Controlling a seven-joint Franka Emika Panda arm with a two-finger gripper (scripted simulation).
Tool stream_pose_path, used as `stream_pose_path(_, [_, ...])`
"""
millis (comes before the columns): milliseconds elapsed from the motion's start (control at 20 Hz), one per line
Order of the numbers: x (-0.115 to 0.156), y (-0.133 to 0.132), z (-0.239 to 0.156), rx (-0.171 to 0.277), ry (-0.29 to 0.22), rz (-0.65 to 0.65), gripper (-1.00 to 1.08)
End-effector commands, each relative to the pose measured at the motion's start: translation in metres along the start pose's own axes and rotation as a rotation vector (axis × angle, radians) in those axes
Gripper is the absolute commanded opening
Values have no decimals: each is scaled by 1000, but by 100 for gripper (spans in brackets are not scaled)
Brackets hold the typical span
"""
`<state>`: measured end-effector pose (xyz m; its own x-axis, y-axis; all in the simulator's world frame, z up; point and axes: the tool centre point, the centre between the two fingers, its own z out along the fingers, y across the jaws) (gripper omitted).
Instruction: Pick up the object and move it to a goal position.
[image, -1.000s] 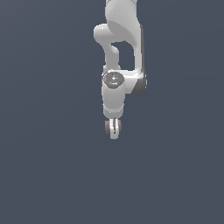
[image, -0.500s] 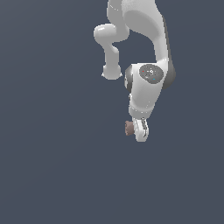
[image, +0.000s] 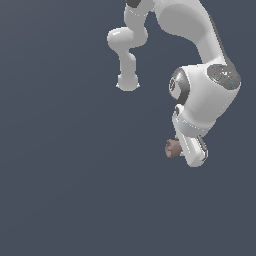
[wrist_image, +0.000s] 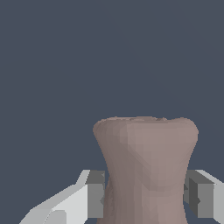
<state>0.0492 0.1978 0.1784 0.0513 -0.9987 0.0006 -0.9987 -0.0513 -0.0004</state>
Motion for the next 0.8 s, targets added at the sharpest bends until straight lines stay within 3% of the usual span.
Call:
stream_pose_path(0, [-14, -7, -7, 0, 0, 1, -100])
stream_pose_path(350, [-38, -18, -17, 0, 0, 1, -100])
stream_pose_path(750, [-47, -23, -21, 0, 0, 1, -100])
